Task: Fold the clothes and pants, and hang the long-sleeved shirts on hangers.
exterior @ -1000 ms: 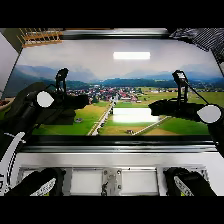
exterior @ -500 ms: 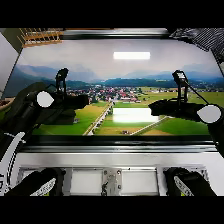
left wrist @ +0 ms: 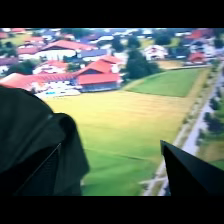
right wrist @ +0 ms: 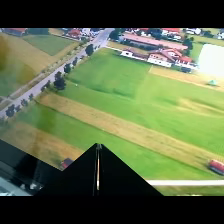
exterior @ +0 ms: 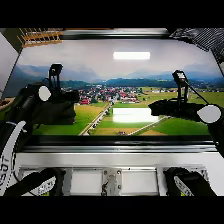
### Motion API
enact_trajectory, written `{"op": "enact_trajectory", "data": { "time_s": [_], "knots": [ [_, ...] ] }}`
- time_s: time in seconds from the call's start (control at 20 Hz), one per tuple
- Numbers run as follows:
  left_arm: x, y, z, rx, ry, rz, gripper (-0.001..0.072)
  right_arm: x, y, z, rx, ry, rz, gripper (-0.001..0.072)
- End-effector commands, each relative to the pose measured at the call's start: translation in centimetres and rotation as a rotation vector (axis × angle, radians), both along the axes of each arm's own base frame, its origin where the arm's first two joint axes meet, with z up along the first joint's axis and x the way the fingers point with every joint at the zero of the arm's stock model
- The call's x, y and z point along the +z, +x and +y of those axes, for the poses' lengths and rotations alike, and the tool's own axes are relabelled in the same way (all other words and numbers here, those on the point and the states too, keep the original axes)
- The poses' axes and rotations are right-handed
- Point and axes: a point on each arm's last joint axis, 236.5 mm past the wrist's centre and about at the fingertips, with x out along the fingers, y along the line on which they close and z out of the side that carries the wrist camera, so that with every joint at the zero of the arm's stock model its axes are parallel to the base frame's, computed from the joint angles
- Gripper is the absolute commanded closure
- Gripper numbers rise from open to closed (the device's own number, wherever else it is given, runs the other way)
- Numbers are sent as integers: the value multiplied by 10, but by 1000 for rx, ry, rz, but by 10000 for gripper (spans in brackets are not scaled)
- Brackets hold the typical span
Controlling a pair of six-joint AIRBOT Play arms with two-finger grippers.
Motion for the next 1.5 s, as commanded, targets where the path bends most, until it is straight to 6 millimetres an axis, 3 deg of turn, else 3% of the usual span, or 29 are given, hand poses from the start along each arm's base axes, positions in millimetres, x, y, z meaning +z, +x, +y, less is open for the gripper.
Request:
{"op": "enact_trajectory", "data": {
  "time_s": [0.0,0.15,0.35,0.4,0.45,0.5,0.6,0.7,0.75,0.85,0.9,0.95,1.05,1.15,1.2,1.3,1.35,1.45],
  "knots": [
    [-47,15,51,24,175,89,-5,0,0,0,1,0,1,669],
    [-83,22,75,44,282,169,-5,0,0,0,1,0,1,669],
    [-105,26,80,47,313,270,-4,0,0,0,1,0,1,669],
    [-108,25,81,61,314,298,173,0,0,0,1,0,1,670],
    [-109,24,81,71,315,323,456,0,0,0,1,0,1,670],
    [-108,24,81,74,316,332,662,0,0,0,1,0,1,670],
    [-91,33,74,76,297,295,700,0,0,0,1,1,1,670],
    [-50,53,46,61,228,188,700,3,-1,6,-6,39,12,670],
    [-20,65,22,32,179,111,700,7,-3,12,-6,80,27,670],
    [54,82,-42,-67,60,-75,700,14,-1,16,7,99,-6,670],
    [96,84,-76,-132,7,-177,700,19,7,8,31,38,-86,672],
    [144,82,-114,-204,-50,-294,700,26,14,-7,20,-33,-139,672],
    [238,65,-178,-332,-140,-532,700,48,33,-62,-119,-183,-195,672],
    [317,32,-230,-455,-221,-741,700,87,42,-129,-312,-314,-266,672],
    [345,13,-250,-507,-252,-813,700,108,41,-155,-394,-344,-304,672],
    [371,-20,-280,-594,-289,-866,700,137,32,-190,-504,-359,-356,672],
    [367,-32,-292,-627,-298,-851,700,144,25,-205,-564,-351,-362,672],
    [326,-43,-314,-670,-292,-755,700,148,14,-226,-657,-327,-347,672]
  ]
}}
